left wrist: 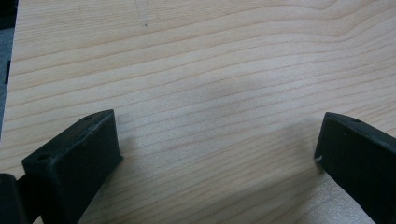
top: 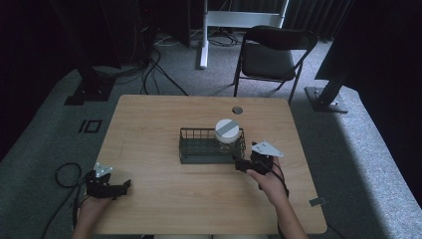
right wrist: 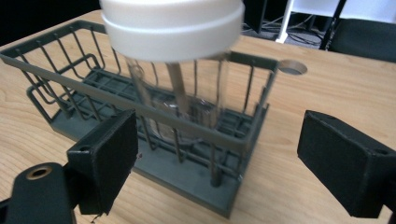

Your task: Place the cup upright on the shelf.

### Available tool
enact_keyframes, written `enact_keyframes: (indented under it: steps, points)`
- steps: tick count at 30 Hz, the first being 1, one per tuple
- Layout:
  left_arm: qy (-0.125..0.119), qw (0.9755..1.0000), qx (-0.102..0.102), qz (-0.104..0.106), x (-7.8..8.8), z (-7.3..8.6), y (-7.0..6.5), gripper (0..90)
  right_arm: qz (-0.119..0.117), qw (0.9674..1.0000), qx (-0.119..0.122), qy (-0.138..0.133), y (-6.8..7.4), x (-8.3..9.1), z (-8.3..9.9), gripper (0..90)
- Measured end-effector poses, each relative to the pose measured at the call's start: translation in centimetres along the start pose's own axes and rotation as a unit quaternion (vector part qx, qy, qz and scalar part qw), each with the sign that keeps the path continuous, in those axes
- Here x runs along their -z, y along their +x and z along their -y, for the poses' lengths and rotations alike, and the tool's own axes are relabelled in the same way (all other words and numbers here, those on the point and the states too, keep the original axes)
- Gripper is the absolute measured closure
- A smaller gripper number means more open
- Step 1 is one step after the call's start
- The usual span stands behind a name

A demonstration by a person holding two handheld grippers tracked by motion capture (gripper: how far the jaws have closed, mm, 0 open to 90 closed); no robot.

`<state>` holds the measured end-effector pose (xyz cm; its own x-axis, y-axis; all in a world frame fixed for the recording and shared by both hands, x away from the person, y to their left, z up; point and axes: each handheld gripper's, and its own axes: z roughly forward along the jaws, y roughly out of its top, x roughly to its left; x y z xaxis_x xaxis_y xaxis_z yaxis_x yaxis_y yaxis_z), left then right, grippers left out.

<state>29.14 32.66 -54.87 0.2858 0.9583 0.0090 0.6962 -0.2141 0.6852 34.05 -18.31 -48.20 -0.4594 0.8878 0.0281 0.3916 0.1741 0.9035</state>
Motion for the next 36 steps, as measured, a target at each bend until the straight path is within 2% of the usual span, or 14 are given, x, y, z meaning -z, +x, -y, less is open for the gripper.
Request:
enact_keyframes:
  steps: [12, 21, 27, 36]
  points:
    - [0.000, 1.0000, 0.000, 0.000, 0.0, 0.0, 0.0, 0.1, 0.013, 0.9996, -0.009, 0.021, -1.6, 0.3, 2.5, 12.3]
    - [0.000, 1.0000, 0.000, 0.000, 0.0, 0.0, 0.0, 0.1, 0.028, 0.9986, -0.004, 0.043, -3.0, 0.5, 4.4, 12.3]
    - [0.000, 1.0000, 0.000, 0.000, 0.0, 0.0, 0.0, 0.1, 0.046, 0.9976, -0.005, 0.052, -4.1, 0.8, 5.3, 12.3]
    - [0.000, 1.0000, 0.000, 0.000, 0.0, 0.0, 0.0, 0.1, 0.070, 0.9949, -0.023, 0.068, -5.5, 1.0, 6.4, 12.3]
